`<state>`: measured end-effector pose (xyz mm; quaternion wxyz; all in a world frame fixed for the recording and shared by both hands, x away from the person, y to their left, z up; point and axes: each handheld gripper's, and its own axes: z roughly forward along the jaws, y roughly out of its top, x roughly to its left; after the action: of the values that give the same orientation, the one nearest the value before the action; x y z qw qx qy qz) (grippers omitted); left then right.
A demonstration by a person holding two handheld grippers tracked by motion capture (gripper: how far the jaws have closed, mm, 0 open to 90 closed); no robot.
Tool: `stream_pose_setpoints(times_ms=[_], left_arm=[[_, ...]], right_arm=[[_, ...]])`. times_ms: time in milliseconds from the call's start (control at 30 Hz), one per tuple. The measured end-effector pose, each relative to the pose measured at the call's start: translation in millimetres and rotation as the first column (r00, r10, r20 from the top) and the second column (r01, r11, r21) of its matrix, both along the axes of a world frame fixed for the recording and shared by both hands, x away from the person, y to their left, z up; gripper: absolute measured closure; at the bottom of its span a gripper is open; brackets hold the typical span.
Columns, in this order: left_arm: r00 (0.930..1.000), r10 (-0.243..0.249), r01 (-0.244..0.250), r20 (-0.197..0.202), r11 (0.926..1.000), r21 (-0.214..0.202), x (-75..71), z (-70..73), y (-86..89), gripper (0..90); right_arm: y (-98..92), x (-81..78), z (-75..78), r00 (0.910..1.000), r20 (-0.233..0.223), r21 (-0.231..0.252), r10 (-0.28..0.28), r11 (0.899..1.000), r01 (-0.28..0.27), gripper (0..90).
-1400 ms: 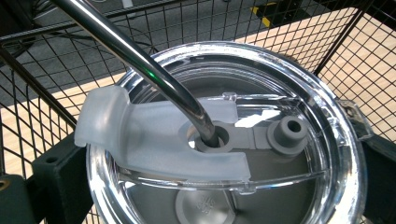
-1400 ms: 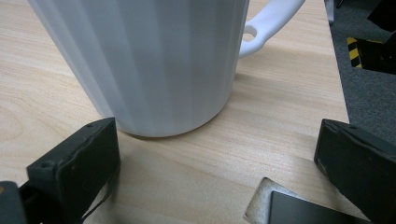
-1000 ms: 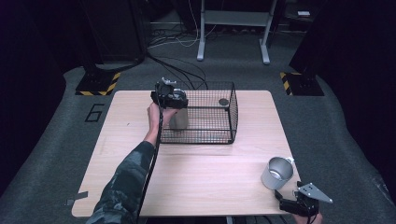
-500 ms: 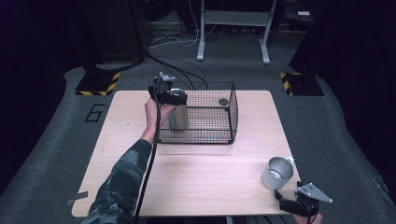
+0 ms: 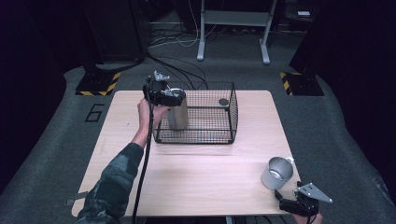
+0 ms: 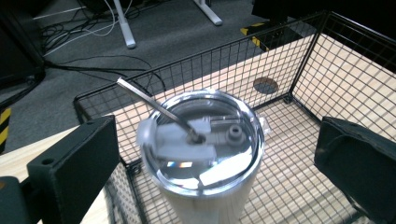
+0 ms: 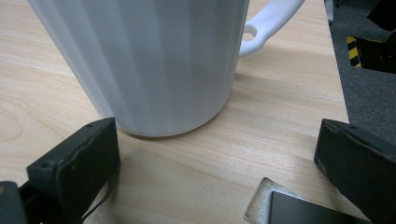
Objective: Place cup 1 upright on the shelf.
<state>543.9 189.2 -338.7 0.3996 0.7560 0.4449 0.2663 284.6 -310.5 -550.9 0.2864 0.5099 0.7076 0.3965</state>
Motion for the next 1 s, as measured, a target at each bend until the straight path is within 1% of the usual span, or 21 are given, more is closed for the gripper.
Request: stream_pose_setpoints(times_ms=[67,233,333,400,500,600,667,767,800,867,933,1000], left_arm=[[1.0000,-0.003,0.003,0.000,0.9999,0.011,-6.1,-0.1,4.1,0.2],[0.9999,-0.013,0.013,0.000,0.9999,0.006,-18.6,-1.5,14.1,0.2],[0.9997,-0.023,0.023,0.001,0.9996,0.018,-27.0,-2.1,20.3,0.2],[0.9995,-0.032,0.032,-0.006,0.9994,0.015,-32.4,-2.7,24.3,0.1],[0.9989,-0.047,0.047,-0.006,0.9986,0.022,-42.0,-3.6,29.4,0.2],[0.9978,-0.065,0.065,-0.008,0.9977,0.017,-50.5,-4.9,33.0,0.1],[0.9972,-0.075,0.075,-0.001,0.9971,0.012,-58.0,-6.4,35.0,0.1],[0.9954,-0.096,0.096,-0.006,0.9952,0.018,-67.2,-8.8,37.1,0.2],[0.9944,-0.105,0.105,-0.009,0.9941,0.026,-70.0,-9.5,38.1,0.2],[0.9936,-0.113,0.113,-0.007,0.9932,0.029,-75.6,-11.2,40.8,0.1],[0.9931,-0.117,0.117,-0.007,0.9929,0.023,-80.1,-13.2,43.4,0.2],[0.9930,-0.118,0.118,-0.008,0.9923,0.036,-86.0,-16.5,46.9,0.2]], right_arm=[[0.1,0.0,-0.2,1.0000,0.002,0.002,0.000,1.000,0.000,0.0],[0.0,0.0,-0.2,1.0000,0.002,0.001,0.000,1.000,0.000,0.0],[-0.1,-0.2,-0.2,1.0000,0.003,0.000,-0.003,1.000,0.003,0.0],[0.6,-0.6,-0.5,0.9999,0.006,0.006,-0.014,1.000,0.014,0.0],[0.5,-0.4,-0.6,0.9999,0.007,0.006,-0.012,1.000,0.012,0.0],[0.6,-0.5,-0.5,0.9999,0.005,0.007,-0.014,1.000,0.014,0.0],[0.6,-0.7,-0.4,0.9999,0.004,0.005,-0.014,1.000,0.014,0.0],[0.7,-0.7,-0.4,0.9999,0.005,0.004,-0.016,1.000,0.016,0.0],[0.4,-0.1,-0.5,0.9999,0.007,0.002,-0.009,1.000,0.009,0.0],[0.3,-0.2,-0.5,0.9999,0.007,0.002,-0.011,1.000,0.011,0.0],[0.4,-0.5,-0.6,0.9999,0.007,0.003,-0.014,1.000,0.014,0.0],[0.6,-0.3,-0.6,0.9999,0.008,0.002,-0.014,1.000,0.014,0.0]])
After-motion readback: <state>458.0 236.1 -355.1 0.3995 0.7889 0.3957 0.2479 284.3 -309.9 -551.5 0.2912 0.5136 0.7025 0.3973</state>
